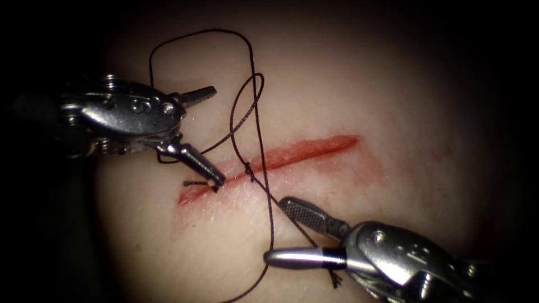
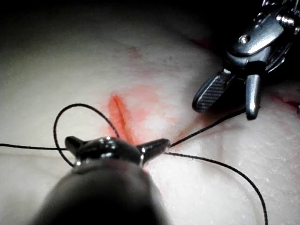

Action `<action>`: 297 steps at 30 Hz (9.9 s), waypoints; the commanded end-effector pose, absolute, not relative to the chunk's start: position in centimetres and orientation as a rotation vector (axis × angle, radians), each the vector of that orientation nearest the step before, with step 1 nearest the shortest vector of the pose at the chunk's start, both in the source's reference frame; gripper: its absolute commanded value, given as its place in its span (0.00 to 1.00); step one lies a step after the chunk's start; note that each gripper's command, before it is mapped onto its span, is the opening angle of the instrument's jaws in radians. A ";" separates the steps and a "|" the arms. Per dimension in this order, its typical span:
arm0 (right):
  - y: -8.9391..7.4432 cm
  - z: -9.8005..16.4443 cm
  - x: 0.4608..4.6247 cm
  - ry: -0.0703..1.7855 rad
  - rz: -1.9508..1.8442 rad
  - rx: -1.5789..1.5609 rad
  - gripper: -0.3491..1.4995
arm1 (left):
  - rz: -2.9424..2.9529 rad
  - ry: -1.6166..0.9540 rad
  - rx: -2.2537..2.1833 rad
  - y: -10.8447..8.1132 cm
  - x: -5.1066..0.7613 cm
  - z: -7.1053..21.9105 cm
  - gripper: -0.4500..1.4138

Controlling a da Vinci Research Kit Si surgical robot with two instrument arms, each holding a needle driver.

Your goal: Wound Closure

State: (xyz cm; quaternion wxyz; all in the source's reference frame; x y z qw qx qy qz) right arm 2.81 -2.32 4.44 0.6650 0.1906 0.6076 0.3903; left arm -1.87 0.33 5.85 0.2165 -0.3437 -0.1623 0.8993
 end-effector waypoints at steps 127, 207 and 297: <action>-3.3 5.0 3.02 0.593 0.939 0.734 0.00 | 2.085 0.903 0.226 1.8 -1.75 6.7 0.00; -3.6 4.8 2.90 0.614 0.902 0.874 0.00 | 2.109 0.978 0.346 1.8 -1.70 6.6 0.00; -1.8 4.9 3.45 1.071 0.833 1.336 0.00 | 2.391 -0.885 -0.673 0.0 -1.95 6.1 0.00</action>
